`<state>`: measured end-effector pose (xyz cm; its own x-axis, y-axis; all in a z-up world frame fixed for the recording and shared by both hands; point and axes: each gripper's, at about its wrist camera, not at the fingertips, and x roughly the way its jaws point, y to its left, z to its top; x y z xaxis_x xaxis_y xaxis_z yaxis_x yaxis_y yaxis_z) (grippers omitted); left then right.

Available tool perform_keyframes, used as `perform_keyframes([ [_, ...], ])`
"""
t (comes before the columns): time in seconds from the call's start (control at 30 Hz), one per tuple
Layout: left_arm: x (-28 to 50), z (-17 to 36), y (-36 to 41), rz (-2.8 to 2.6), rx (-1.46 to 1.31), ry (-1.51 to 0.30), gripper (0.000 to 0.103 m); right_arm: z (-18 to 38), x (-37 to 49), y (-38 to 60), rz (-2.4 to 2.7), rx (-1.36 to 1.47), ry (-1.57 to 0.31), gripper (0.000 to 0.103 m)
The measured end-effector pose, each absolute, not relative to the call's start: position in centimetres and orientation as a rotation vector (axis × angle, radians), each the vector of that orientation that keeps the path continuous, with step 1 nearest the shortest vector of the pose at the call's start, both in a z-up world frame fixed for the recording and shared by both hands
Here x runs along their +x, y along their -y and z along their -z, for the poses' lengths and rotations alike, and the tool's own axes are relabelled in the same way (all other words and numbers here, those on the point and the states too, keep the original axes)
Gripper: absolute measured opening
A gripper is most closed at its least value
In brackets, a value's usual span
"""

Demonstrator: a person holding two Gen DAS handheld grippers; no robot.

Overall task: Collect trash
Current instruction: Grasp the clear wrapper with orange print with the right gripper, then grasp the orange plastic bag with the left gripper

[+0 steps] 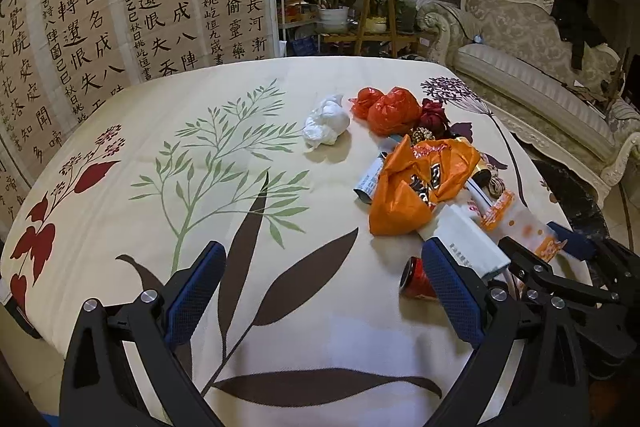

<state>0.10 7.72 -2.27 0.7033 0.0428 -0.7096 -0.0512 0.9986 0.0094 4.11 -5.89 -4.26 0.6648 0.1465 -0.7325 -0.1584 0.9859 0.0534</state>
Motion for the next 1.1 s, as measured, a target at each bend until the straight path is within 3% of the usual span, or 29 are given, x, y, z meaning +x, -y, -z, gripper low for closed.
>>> perform_keyframes([
  [0.17, 1.1, 2.4, -7.4, -0.028, -0.020, -0.806, 0.095, 4.2, 4.2, 6.0, -0.215, 0.009, -0.831, 0.021],
  [0.83, 4.2, 1.8, -6.0, 0.041, 0.000, -0.801, 0.095, 2.6, 3.9, 7.6, -0.248, 0.121, -0.809, 0.014],
  [0.9, 4.3, 1.8, -5.8, 0.047, 0.004, -0.800, 0.092, 2.5, 3.9, 8.1, -0.237, 0.128, -0.803, 0.014],
  [0.97, 4.6, 2.0, -5.7, 0.078, -0.003, -0.810, 0.066, 2.4, 4.0, 8.5, -0.225, 0.133, -0.800, 0.014],
  [1.1, 5.1, 2.6, -5.7, 0.124, -0.037, -0.837, 0.065, 2.3, 4.1, 9.4, -0.205, 0.143, -0.797, 0.014],
])
